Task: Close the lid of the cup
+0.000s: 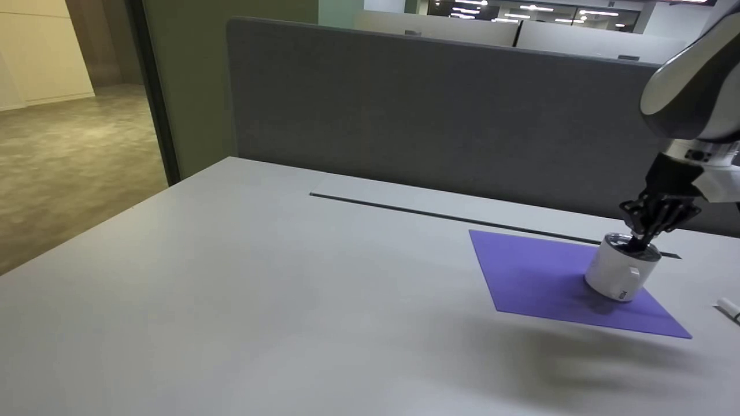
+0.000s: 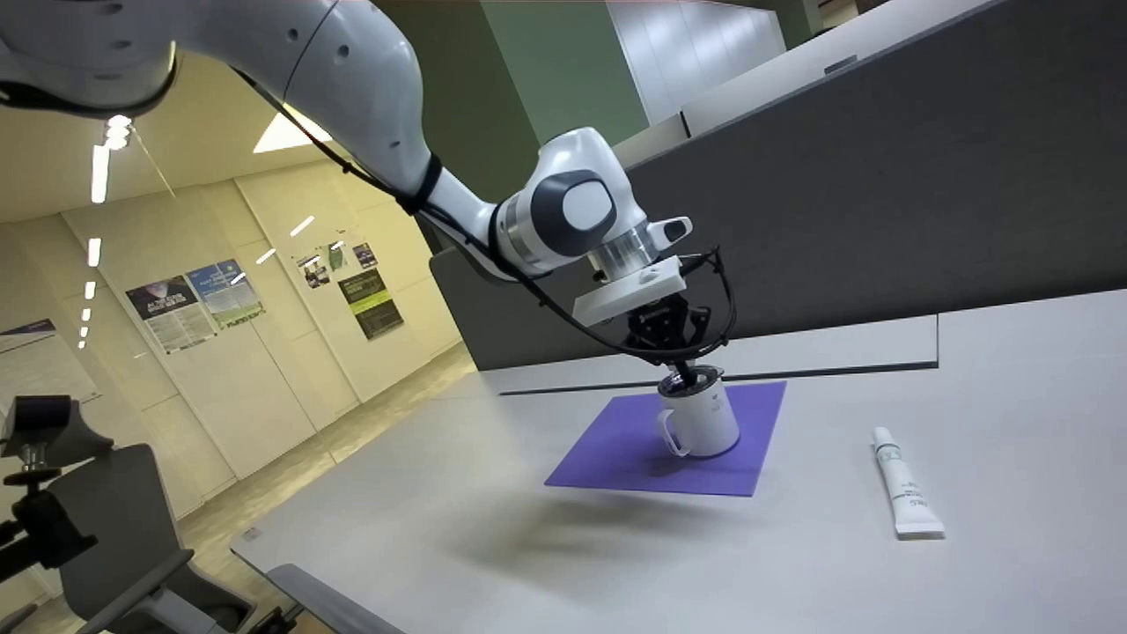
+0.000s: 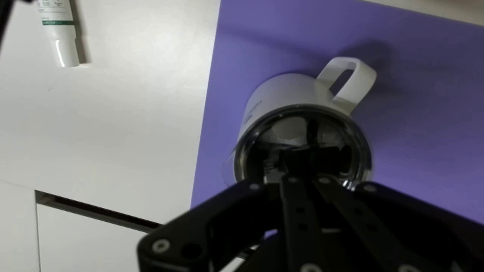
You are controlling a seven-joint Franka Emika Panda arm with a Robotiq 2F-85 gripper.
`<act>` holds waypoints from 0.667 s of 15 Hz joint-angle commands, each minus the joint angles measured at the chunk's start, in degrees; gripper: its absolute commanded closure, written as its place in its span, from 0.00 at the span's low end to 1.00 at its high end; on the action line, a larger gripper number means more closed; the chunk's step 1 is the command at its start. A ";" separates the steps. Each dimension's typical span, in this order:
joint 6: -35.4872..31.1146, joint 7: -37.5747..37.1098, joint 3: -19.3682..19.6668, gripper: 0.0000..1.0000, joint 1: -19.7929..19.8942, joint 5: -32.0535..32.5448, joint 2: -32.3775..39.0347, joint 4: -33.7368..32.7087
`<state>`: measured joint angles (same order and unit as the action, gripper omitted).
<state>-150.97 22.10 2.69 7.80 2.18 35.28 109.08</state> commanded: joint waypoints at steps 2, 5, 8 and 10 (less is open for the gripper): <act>2.37 -0.95 -3.20 1.00 2.69 -2.01 0.99 -1.28; 3.10 -0.76 -4.26 1.00 3.68 -3.53 1.20 -1.49; 3.05 -1.93 -3.45 1.00 3.35 -3.08 1.28 -1.68; 3.14 -1.53 -3.65 1.00 4.03 -3.68 0.30 -1.49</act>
<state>-149.16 21.89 -0.25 10.67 -0.80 35.29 108.72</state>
